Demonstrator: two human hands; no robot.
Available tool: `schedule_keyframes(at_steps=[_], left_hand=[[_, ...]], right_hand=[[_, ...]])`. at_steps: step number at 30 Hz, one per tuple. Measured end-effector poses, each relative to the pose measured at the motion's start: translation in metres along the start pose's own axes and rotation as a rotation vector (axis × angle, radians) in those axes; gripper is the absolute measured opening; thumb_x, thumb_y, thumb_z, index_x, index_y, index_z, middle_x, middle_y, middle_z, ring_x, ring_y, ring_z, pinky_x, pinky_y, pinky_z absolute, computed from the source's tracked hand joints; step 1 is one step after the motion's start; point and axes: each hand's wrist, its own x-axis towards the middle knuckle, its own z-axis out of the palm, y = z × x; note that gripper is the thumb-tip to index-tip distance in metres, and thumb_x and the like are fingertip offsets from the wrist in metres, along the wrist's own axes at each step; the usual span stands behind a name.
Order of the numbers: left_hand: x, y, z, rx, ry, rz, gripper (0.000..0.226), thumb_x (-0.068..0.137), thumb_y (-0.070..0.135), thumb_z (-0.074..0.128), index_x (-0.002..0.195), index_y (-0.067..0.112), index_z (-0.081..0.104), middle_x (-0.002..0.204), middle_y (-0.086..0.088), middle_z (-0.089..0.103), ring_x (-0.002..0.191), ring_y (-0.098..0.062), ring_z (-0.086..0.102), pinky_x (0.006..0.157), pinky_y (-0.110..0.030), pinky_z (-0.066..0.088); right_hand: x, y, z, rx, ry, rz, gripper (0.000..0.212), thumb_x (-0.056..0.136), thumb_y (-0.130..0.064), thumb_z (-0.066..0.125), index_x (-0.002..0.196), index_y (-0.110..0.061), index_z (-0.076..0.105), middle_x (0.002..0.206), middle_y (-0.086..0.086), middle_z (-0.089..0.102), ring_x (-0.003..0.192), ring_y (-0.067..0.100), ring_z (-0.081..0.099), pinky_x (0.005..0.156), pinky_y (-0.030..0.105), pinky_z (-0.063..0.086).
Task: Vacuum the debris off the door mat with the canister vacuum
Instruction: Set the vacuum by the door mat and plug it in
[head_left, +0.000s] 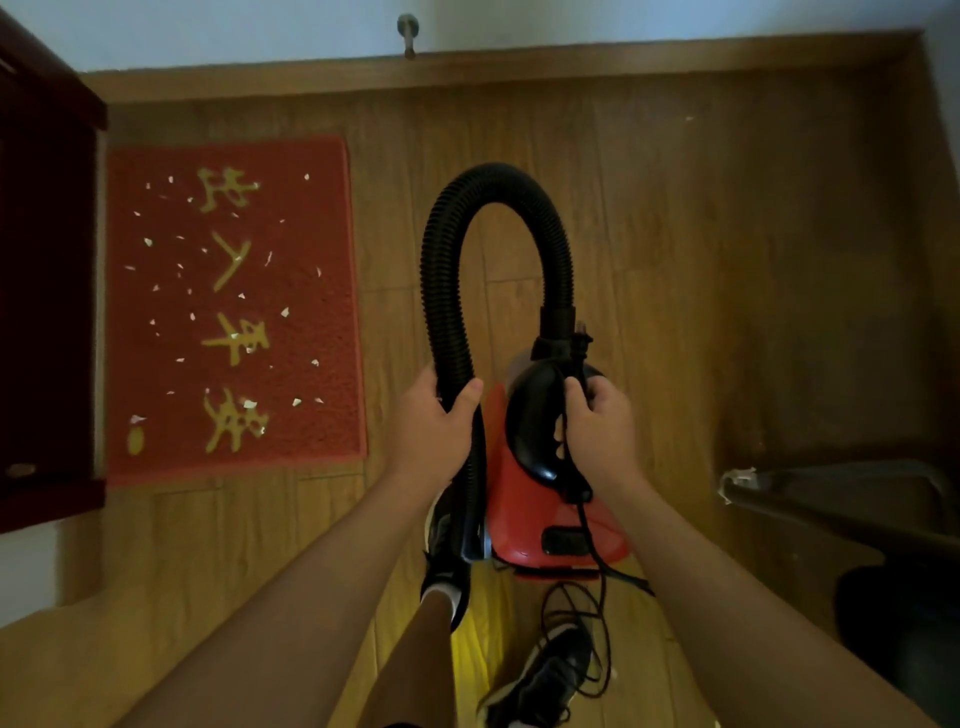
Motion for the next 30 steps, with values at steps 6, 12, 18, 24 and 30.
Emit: schedule_keyframes(at_steps=[6,12,18,24,30], left_hand=[[0.056,-0.035,0.025,-0.020,-0.036,-0.011,0.009,0.102,0.023,0.062,0.110,0.021,0.064,0.092,0.016,0.066,0.078,0.015,0.060,0.065,-0.004,0.044],[0.095,-0.072,0.047,-0.031,-0.064,-0.047,0.022,0.103,0.026,0.060,0.122,0.016,0.064,0.097,0.018,0.065,0.086,0.007,0.061,0.071,-0.005,0.046],[0.126,-0.092,0.064,-0.011,-0.058,-0.066,0.023,0.103,0.027,0.060,0.123,0.017,0.061,0.100,0.021,0.061,0.090,0.010,0.057,0.071,-0.001,0.042],[0.143,-0.106,0.073,-0.012,-0.077,-0.093,0.025,0.103,0.028,0.060,0.126,0.019,0.060,0.102,0.020,0.063,0.096,0.005,0.060,0.077,-0.009,0.046],[0.153,-0.115,0.076,-0.025,-0.082,-0.122,0.029,0.102,0.028,0.061,0.130,0.017,0.059,0.102,0.021,0.063,0.095,0.006,0.060,0.074,-0.004,0.046]], right_hand=[[0.066,0.031,0.021,-0.008,0.001,-0.006,0.031,0.108,-0.025,0.046,0.095,0.000,0.057,0.059,0.004,0.056,0.044,0.012,0.052,0.043,0.028,0.046],[0.114,0.054,0.034,-0.028,0.003,-0.007,0.034,0.108,-0.027,0.046,0.097,0.004,0.056,0.060,0.008,0.058,0.044,0.016,0.053,0.041,0.027,0.044],[0.144,0.065,0.042,-0.016,0.009,-0.007,0.034,0.108,-0.026,0.045,0.100,0.005,0.056,0.066,0.015,0.057,0.047,0.018,0.053,0.040,0.025,0.043],[0.167,0.072,0.051,-0.013,0.016,0.002,0.031,0.108,-0.026,0.046,0.098,0.001,0.057,0.065,0.011,0.058,0.046,0.016,0.053,0.040,0.024,0.042],[0.183,0.081,0.060,-0.006,-0.003,-0.011,0.029,0.108,-0.026,0.045,0.095,-0.004,0.058,0.059,0.007,0.057,0.043,0.014,0.051,0.041,0.024,0.042]])
